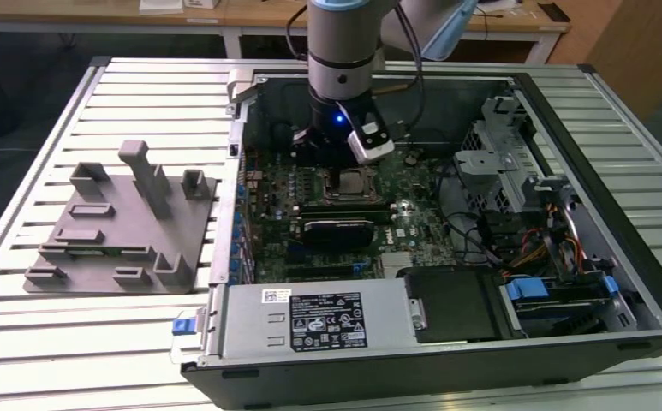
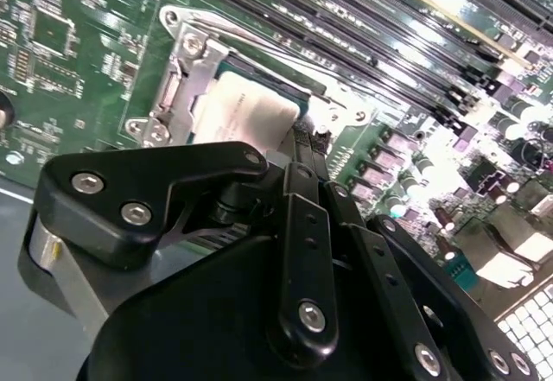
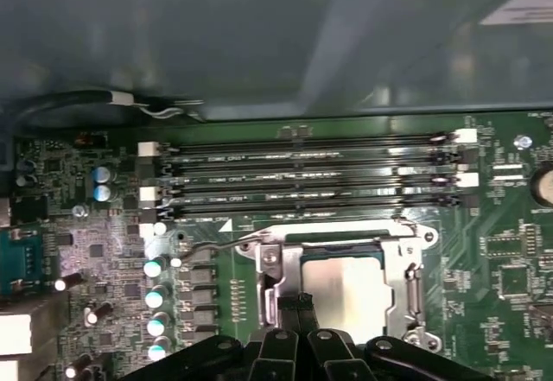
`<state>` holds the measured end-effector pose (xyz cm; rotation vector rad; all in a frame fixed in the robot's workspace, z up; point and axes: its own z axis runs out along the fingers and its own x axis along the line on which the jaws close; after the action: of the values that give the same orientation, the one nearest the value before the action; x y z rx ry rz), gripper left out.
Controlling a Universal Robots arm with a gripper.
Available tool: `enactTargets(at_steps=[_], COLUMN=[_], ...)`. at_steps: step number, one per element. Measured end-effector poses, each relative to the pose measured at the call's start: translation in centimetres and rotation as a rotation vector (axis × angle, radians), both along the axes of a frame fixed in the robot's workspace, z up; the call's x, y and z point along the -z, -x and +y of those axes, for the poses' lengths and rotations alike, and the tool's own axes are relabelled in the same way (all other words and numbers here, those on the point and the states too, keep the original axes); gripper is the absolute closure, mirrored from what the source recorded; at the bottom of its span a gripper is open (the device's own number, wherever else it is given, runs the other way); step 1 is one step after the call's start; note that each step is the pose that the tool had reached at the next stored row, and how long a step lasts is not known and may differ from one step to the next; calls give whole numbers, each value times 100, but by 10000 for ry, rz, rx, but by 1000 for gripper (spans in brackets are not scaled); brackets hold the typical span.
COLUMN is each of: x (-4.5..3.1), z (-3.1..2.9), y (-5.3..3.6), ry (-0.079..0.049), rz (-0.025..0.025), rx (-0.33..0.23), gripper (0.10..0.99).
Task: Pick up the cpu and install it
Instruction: 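Close the cpu cover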
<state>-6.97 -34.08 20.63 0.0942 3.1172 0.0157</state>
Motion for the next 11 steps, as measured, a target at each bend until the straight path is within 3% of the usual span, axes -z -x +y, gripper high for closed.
enactTargets(at_steps=[11], x=[72], z=[-1], y=[52], ry=[1], rz=[-2], rx=[-139], gripper=[980])
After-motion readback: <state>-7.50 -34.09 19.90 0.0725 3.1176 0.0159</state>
